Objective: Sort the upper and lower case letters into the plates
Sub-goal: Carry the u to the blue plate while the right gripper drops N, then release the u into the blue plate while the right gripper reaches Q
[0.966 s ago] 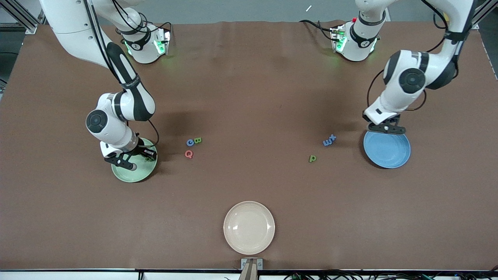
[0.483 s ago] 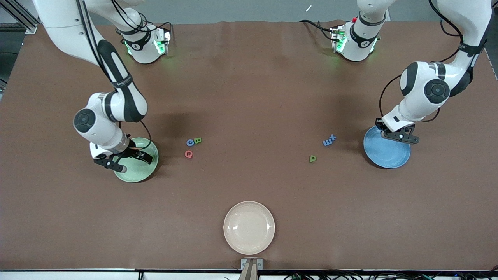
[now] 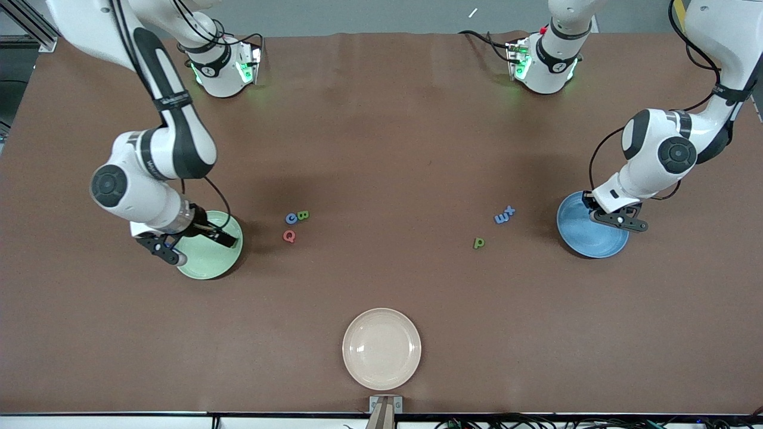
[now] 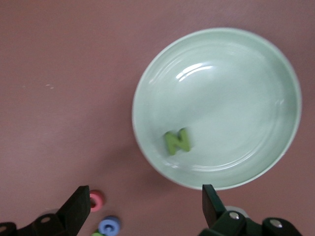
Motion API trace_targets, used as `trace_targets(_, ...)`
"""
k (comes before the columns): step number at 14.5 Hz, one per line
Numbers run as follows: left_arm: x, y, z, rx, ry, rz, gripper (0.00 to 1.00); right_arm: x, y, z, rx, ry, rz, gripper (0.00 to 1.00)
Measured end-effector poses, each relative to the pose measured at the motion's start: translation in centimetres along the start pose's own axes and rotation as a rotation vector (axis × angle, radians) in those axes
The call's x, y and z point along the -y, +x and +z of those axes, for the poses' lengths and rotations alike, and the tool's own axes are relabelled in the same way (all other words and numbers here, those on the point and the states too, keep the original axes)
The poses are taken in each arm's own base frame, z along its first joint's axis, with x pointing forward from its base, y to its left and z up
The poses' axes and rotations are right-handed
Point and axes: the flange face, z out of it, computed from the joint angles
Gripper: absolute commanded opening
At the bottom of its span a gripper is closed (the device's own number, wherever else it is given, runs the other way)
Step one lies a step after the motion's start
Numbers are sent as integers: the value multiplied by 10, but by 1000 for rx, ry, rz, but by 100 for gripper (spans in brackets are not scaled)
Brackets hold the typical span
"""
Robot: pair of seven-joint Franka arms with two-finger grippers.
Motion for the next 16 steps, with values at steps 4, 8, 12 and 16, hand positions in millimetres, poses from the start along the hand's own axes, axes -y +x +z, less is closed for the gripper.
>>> trace_targets(4, -1, 0, 5, 2, -10, 0, 84, 37, -29, 18, -41, 26, 47, 100)
trace_targets(8, 0, 2, 2, -5, -6, -2, 100, 49, -35, 53, -69, 32, 78, 100)
trace_targets(12, -1, 4, -9, 4, 13, -52, 100, 55, -39, 85, -100, 40, 63, 100)
trace_targets(16, -38, 17, -29, 5, 33, -74, 100, 66, -50, 110, -122, 51, 77, 100)
